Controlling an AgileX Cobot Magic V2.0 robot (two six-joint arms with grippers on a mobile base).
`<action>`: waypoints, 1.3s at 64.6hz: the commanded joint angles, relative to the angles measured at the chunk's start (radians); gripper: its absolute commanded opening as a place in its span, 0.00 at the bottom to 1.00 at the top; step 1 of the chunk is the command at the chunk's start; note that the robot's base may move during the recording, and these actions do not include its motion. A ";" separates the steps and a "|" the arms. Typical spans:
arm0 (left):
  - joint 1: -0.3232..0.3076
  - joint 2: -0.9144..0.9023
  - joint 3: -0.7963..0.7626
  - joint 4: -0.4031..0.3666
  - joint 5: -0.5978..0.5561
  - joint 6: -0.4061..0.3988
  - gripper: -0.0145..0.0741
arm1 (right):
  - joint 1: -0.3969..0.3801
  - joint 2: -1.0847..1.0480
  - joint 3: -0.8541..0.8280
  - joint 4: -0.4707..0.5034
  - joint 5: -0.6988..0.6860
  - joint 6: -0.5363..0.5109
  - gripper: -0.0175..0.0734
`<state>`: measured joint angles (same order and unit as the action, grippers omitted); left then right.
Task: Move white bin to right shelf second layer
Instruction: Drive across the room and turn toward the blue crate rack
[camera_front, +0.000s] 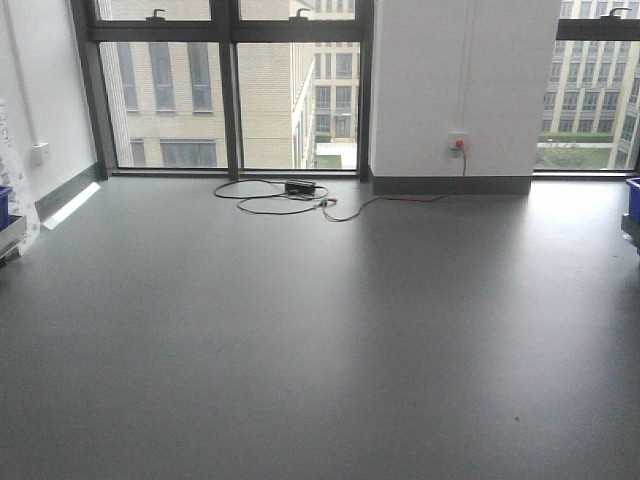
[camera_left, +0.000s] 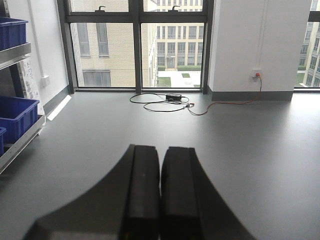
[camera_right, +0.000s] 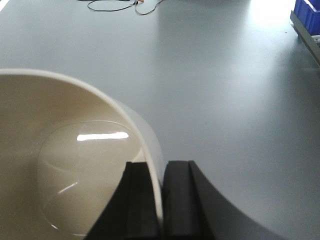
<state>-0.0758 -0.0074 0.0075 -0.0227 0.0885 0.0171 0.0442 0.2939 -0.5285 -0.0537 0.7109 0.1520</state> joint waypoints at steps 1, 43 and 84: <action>-0.004 -0.016 0.037 -0.006 -0.079 -0.005 0.26 | -0.007 0.007 -0.028 -0.004 -0.101 -0.002 0.25; -0.004 -0.016 0.037 -0.006 -0.079 -0.005 0.26 | -0.007 0.008 -0.028 -0.004 -0.100 -0.002 0.25; -0.004 -0.016 0.037 -0.006 -0.079 -0.005 0.26 | -0.007 0.008 -0.028 -0.004 -0.100 -0.002 0.25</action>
<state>-0.0758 -0.0074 0.0075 -0.0227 0.0885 0.0171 0.0442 0.2939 -0.5285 -0.0530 0.7109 0.1520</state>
